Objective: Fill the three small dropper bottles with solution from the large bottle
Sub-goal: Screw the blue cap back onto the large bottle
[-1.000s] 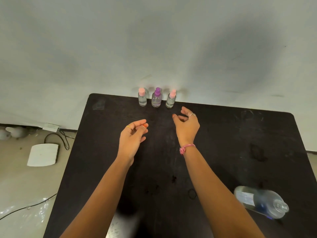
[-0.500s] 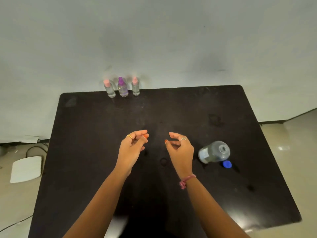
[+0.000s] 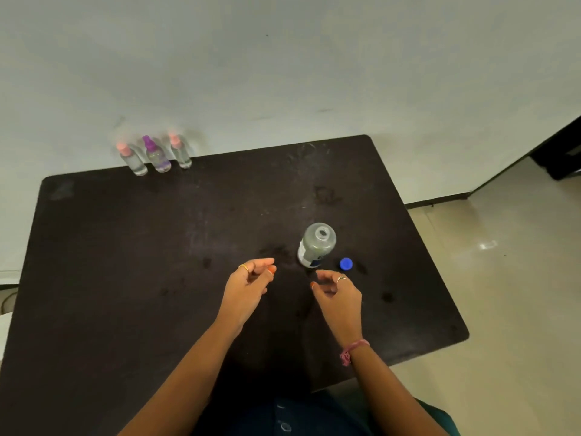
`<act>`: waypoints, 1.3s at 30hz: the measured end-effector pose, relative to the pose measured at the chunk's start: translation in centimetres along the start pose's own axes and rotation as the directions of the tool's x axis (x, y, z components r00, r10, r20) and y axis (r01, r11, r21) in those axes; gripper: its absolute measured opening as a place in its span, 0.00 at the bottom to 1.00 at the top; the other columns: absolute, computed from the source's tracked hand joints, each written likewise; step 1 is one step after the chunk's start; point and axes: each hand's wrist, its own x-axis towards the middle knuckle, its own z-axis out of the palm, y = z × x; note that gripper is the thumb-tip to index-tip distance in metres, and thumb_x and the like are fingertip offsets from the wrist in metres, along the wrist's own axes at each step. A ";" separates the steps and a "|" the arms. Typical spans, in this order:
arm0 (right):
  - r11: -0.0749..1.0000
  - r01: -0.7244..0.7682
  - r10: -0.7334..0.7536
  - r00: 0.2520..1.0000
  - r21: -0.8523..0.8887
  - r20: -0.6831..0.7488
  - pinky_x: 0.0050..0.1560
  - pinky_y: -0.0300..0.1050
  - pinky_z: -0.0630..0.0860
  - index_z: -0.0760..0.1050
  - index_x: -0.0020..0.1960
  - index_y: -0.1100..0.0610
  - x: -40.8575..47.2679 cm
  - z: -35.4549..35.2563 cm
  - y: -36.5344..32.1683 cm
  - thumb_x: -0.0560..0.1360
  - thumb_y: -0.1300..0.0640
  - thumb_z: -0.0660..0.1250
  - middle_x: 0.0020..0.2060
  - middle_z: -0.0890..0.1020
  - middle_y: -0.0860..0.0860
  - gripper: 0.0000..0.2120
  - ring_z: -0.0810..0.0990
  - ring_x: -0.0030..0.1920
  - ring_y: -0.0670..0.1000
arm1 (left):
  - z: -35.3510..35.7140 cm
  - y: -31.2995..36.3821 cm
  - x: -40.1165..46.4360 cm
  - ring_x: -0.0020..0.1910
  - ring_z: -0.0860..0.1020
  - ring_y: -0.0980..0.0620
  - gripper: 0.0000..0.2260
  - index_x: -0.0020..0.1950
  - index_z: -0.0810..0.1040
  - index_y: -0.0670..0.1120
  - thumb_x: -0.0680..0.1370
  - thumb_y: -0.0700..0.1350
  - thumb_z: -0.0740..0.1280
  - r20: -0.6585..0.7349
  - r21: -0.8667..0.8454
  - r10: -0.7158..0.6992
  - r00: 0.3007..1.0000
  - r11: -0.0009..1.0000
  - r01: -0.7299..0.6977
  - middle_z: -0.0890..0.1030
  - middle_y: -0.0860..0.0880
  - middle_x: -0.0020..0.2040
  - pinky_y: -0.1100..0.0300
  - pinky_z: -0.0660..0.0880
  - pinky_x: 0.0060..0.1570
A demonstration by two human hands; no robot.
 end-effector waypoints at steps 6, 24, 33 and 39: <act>0.993 -0.115 0.115 0.992 0.004 -0.051 0.43 0.30 0.74 0.74 0.60 0.54 2.9 -4.4 3.0 0.72 0.62 0.72 0.49 0.80 0.48 0.18 0.79 0.45 0.41 | 4.6 -0.4 0.8 0.52 0.78 0.59 0.20 0.65 0.73 0.51 0.75 0.42 0.70 0.006 0.121 0.040 0.999 0.992 -0.041 0.79 0.55 0.57 0.63 0.75 0.54; 0.953 0.041 0.015 0.984 -0.301 0.180 0.55 0.40 0.76 0.72 0.63 0.52 8.6 -5.2 5.2 0.73 0.57 0.72 0.58 0.74 0.48 0.20 0.77 0.48 0.43 | 12.1 -1.0 5.8 0.64 0.71 0.53 0.36 0.70 0.63 0.45 0.67 0.40 0.78 -0.127 0.194 0.154 0.980 0.973 -0.128 0.73 0.49 0.65 0.65 0.67 0.60; 0.981 0.103 -0.075 0.983 -0.165 0.169 0.54 0.37 0.77 0.75 0.60 0.54 9.6 -6.9 3.5 0.72 0.58 0.73 0.55 0.77 0.47 0.18 0.79 0.50 0.42 | 11.5 -0.6 5.6 0.60 0.73 0.57 0.32 0.61 0.66 0.57 0.65 0.42 0.79 -0.184 0.129 0.241 0.953 0.967 -0.219 0.74 0.57 0.58 0.61 0.72 0.59; 0.972 0.231 -0.234 0.965 0.041 0.116 0.47 0.26 0.73 0.77 0.61 0.56 10.1 -9.3 -1.8 0.72 0.62 0.72 0.54 0.77 0.49 0.18 0.80 0.48 0.40 | 10.3 2.2 4.0 0.60 0.72 0.57 0.33 0.62 0.65 0.58 0.64 0.44 0.79 -0.251 0.085 0.330 0.910 0.944 -0.319 0.72 0.53 0.61 0.63 0.73 0.57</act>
